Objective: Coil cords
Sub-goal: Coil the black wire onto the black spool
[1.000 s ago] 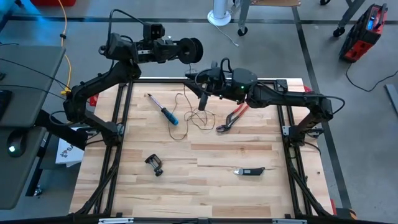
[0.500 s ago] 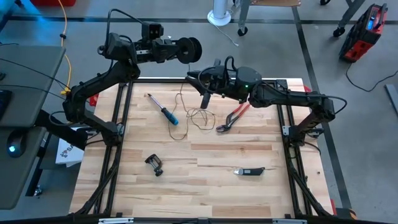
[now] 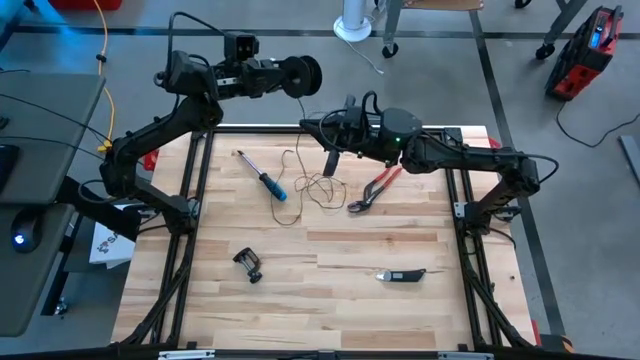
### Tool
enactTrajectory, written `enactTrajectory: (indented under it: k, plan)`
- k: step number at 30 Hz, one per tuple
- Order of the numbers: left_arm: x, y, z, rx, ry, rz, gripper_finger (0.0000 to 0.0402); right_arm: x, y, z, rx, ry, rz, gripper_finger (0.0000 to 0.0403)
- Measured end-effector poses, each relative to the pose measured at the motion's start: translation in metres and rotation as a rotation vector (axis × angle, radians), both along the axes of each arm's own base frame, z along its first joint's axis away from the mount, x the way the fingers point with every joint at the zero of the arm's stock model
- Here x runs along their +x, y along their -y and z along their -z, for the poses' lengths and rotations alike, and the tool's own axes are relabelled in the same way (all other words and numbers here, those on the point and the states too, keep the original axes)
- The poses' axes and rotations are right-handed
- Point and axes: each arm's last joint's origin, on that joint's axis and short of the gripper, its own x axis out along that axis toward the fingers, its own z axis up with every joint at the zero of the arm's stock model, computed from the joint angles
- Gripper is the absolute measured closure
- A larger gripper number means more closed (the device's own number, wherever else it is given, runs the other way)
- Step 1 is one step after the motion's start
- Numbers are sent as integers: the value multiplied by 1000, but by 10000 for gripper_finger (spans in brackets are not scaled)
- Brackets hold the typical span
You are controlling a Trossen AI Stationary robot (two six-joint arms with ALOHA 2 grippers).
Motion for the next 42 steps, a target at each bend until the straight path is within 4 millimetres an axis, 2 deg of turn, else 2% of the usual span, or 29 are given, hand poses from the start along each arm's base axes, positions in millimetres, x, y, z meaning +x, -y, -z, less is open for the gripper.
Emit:
enactTrajectory:
  k: [12, 19, 24, 26, 29, 34, 42]
  plan:
    - [-23, -13, -6, 95, -4, -207, 401, 1, -23, 2, 62, -27, -130, 402]
    - [-46, -1, -3, 222, -169, -495, 401, -5, -27, 5, 74, -112, -137, 402]
    - [-66, 11, -8, 306, -197, -626, 402, -9, -25, 5, 78, -147, -131, 403]
    - [-74, 14, -12, 318, -191, -700, 401, -9, -26, 11, 81, -204, -159, 402]
    - [-85, 20, -13, 304, -225, -725, 401, -8, -28, 17, 83, -248, -170, 401]
    - [-91, 25, -5, 279, -325, -685, 401, -17, -24, 7, 88, -221, -158, 402]
    - [-94, 31, -11, 202, -283, -630, 401, -19, -24, 4, 87, -201, -132, 402]
